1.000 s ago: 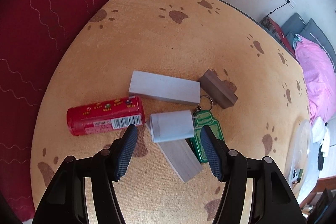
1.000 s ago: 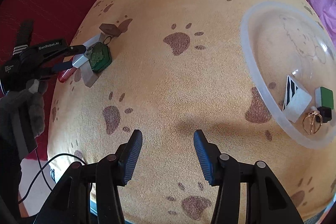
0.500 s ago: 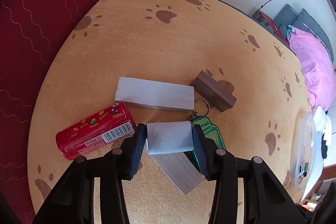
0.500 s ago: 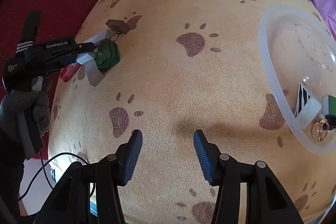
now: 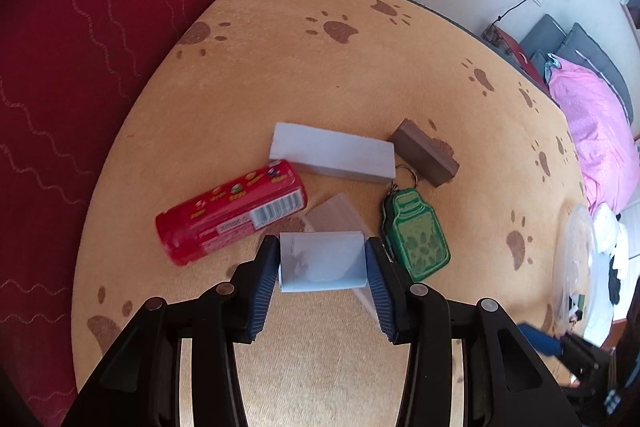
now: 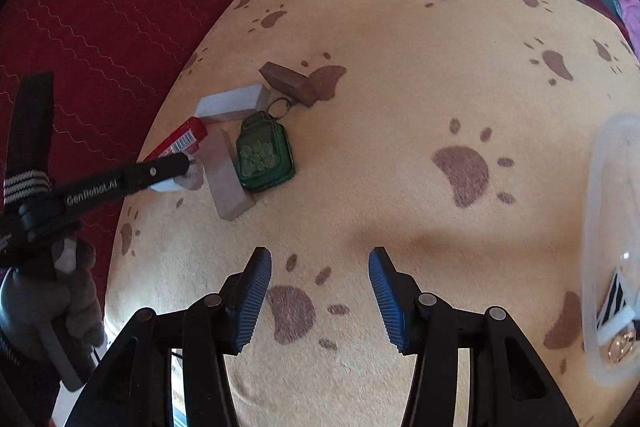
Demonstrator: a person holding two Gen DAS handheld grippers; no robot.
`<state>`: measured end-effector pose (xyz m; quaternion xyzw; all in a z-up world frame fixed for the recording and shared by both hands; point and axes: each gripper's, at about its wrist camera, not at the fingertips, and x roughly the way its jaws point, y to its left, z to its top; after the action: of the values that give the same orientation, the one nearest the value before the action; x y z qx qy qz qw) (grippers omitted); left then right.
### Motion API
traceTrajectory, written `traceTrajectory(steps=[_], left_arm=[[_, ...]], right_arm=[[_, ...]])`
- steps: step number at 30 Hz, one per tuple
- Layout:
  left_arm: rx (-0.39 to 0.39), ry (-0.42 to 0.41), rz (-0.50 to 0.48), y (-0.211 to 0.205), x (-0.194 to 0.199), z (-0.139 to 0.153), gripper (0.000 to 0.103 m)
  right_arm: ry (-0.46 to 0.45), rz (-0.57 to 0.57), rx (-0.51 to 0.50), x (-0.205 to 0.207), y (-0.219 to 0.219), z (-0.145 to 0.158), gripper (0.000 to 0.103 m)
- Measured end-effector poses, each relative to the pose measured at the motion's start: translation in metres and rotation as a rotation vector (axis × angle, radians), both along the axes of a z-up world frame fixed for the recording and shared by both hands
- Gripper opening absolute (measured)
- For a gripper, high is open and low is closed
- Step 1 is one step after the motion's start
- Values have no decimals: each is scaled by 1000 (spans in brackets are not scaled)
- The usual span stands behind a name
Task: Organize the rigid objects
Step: 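Grasp the green jar-shaped keychain with the right gripper while the left gripper holds the small white block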
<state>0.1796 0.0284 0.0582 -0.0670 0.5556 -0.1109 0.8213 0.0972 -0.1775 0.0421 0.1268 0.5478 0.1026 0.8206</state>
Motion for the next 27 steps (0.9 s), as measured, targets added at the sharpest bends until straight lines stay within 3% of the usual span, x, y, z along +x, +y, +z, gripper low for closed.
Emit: traceTrajectory(steps=[16, 27], left_arm=[[-13, 25, 26, 34, -34, -1, 45], [-21, 48, 33, 43, -43, -7, 45]], right_arm=[[-33, 105, -50, 78, 61, -3, 54], [-5, 80, -104, 93, 69, -20, 54]])
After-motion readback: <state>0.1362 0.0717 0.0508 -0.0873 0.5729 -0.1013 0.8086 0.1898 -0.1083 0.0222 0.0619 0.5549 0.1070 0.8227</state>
